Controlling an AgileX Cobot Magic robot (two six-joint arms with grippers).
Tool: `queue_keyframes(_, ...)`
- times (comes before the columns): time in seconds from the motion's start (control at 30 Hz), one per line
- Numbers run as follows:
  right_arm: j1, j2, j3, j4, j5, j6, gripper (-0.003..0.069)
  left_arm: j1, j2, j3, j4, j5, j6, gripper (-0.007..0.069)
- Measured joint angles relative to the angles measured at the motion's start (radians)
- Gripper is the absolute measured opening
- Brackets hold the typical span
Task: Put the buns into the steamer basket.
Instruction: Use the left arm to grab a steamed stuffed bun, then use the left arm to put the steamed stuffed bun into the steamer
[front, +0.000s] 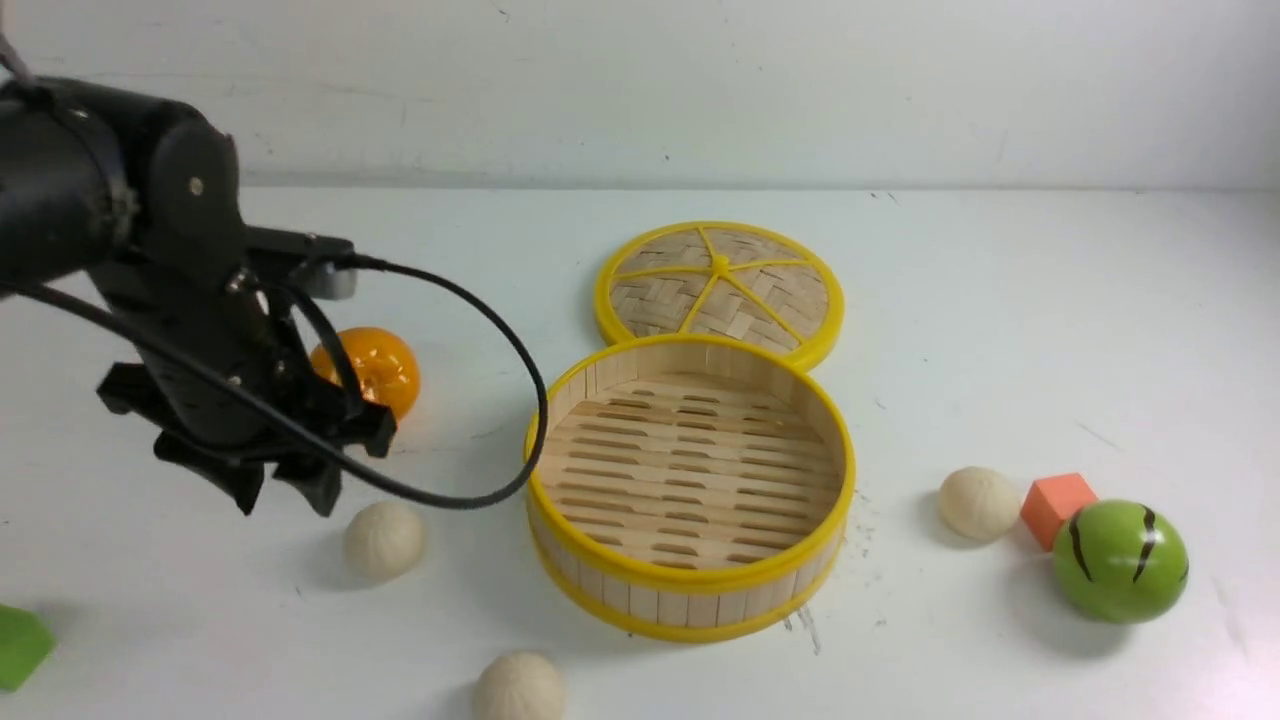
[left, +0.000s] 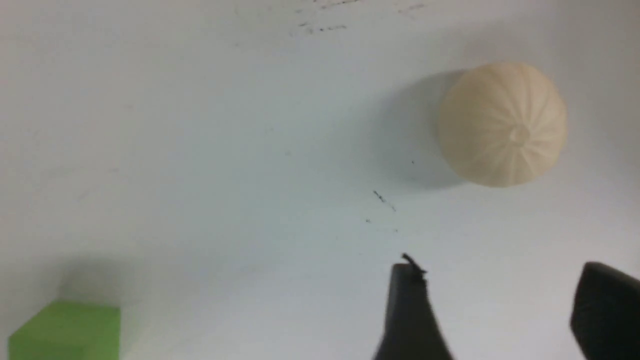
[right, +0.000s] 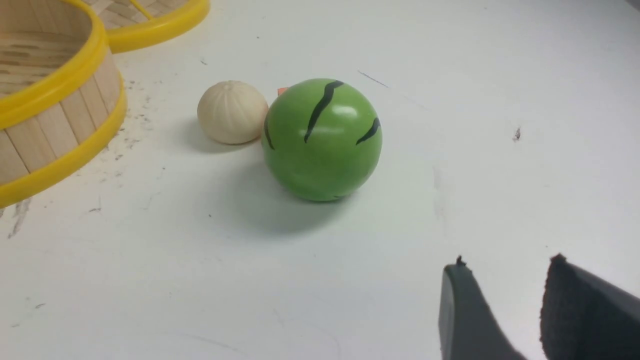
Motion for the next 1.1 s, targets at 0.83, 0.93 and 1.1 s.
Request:
queue_keyframes(0.83,0.000,0.000,0.000,0.000,0.000,0.000,0.0239,-0.122,0.125,-0.257,-0.058,-0.057,0.035,-0.0006)
queue_keyframes(0.93,0.000,0.000,0.000,0.000,0.000,0.000,0.0239,-0.218,0.113,-0.359,-0.075,-0.028,0.038,-0.0006)
queue_keyframes(1.1,0.000,0.000,0.000,0.000,0.000,0.000,0.0239,-0.315,0.185,-0.446,-0.112,-0.027,0.030,-0.0006)
